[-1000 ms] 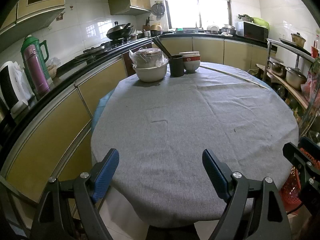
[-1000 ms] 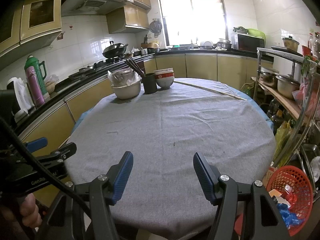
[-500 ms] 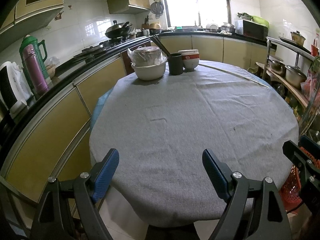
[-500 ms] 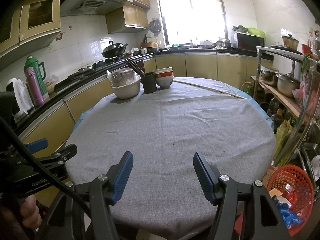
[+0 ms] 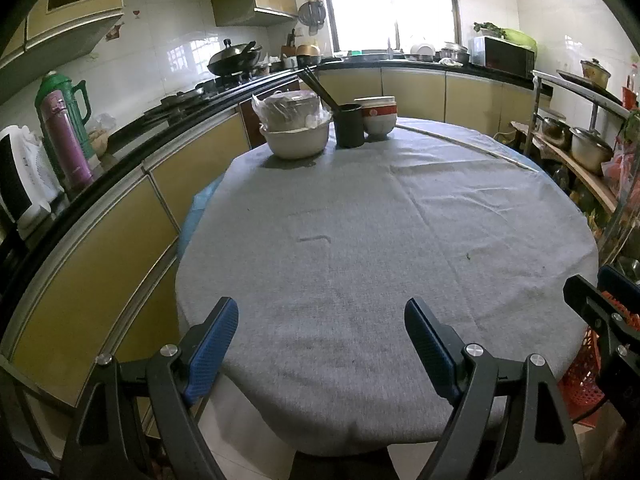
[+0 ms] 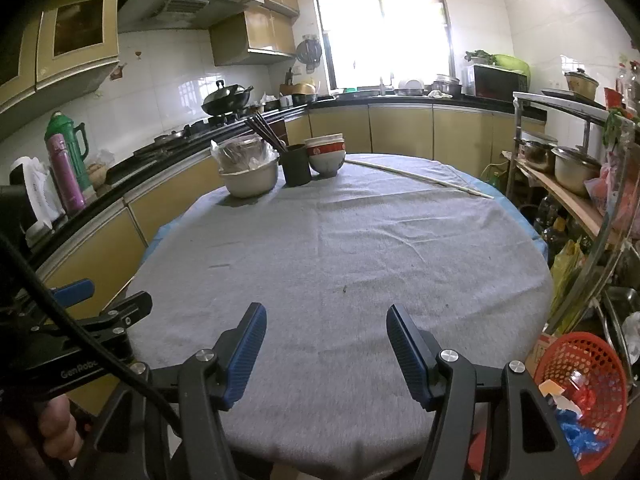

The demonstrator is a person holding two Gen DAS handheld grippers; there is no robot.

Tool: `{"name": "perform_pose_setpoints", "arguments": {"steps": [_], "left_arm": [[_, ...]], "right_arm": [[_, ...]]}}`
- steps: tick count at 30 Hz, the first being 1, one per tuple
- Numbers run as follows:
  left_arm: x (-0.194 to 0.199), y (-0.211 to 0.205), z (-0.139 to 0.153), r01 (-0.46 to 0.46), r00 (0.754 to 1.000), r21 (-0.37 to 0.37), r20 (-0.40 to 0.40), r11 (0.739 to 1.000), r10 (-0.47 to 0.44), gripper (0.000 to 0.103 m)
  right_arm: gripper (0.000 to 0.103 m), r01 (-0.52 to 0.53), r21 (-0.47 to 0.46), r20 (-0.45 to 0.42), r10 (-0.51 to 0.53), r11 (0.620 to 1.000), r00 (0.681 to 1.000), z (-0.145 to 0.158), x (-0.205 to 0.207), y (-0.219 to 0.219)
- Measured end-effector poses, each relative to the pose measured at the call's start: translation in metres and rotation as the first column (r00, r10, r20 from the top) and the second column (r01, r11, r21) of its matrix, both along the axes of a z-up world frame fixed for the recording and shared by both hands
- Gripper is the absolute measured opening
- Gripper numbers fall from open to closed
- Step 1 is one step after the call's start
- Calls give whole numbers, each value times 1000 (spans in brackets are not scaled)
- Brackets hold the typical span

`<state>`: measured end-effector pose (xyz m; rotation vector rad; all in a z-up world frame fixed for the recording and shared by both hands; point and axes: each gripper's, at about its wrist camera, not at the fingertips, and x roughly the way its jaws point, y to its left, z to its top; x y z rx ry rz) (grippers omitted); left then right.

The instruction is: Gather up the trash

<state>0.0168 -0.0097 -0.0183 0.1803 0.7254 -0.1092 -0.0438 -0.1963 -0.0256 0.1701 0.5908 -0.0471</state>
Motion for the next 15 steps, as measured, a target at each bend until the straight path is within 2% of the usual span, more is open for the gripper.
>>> {"name": "perform_pose_setpoints", "arguments": {"steps": [13,15], "left_arm": [[16,-7,-2,12,1000,6,-12,1000,-12,86],[26,-9,-6,22,999,-5,-34,1000,-22,86]], "right_arm": [[66,11,10,-16,-11,1000,1000,-3,17,-8],[66,15,12,-22,-15,1000,1000,-5,24,-12]]}}
